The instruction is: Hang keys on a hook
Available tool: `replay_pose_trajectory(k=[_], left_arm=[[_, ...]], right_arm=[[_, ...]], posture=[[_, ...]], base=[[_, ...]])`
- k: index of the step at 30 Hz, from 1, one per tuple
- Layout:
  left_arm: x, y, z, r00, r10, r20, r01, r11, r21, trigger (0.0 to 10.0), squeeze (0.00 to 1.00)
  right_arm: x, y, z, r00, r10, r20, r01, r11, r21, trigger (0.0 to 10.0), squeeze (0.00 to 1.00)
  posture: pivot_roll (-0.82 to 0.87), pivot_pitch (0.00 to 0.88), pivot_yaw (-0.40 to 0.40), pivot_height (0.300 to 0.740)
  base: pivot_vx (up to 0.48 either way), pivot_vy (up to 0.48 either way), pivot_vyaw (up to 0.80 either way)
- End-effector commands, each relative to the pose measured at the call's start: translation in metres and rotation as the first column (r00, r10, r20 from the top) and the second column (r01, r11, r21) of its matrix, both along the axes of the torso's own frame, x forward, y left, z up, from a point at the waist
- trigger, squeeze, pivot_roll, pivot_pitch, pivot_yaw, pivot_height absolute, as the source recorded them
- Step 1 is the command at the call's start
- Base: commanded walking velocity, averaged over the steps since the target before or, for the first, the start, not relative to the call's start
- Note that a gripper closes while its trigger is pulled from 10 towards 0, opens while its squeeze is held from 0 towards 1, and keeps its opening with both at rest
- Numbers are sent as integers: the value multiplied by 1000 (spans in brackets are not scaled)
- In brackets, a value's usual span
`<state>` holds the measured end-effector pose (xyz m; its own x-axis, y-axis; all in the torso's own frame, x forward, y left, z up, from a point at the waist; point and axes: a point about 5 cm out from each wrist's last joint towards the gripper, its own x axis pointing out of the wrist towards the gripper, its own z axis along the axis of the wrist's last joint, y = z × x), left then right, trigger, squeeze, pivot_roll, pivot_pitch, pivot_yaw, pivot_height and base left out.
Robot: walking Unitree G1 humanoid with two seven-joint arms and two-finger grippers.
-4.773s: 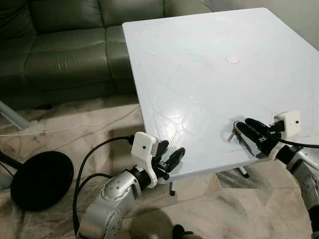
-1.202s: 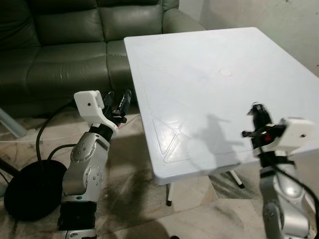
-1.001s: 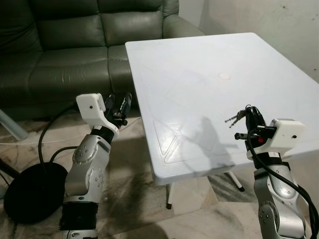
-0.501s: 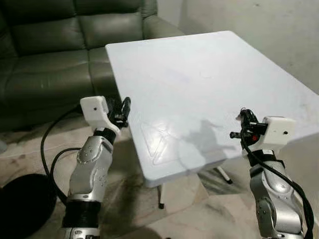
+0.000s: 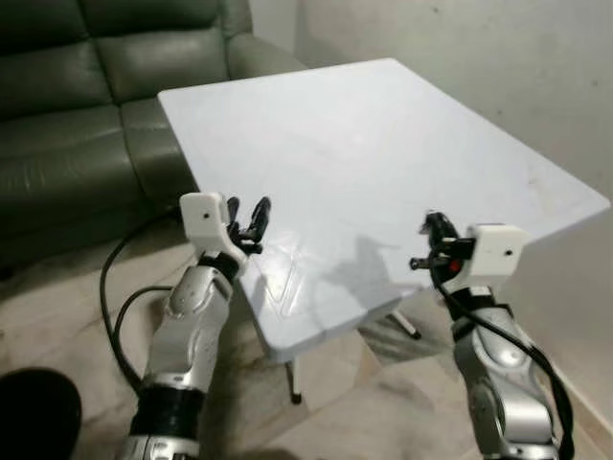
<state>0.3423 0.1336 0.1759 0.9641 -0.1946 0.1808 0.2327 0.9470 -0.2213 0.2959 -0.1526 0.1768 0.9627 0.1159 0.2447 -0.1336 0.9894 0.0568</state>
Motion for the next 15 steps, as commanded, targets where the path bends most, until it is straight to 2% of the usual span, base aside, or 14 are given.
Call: replay_pose_trajectory(k=[1,4,12,15], left_arm=[[1,-10,5,1000,-25,11,25,1000,-12,10000,0],[1,-6,4,1000,5,-2,-5,999,-37,10000,0],[1,-4,3,1000,12,-8,-12,999,-42,10000,0],[1,-3,3,1000,15,-11,-15,999,-47,10000,0]], right_arm=[[-1,-9,-1,999,-32,-10,31,999,-8,10000,0],[-2,-10,-1,999,-48,-7,48,999,2,10000,0],[-1,-14,1,998,-66,-1,66,998,-2,10000,0],[0,-16,2,998,-70,7,70,998,6,10000,0]], posture=[[35,134,0,740],[31,128,3,740],[28,115,0,740],[27,114,0,740]], base=[[0,0,-706],[0,0,-706],[0,0,-705],[0,0,-358]])
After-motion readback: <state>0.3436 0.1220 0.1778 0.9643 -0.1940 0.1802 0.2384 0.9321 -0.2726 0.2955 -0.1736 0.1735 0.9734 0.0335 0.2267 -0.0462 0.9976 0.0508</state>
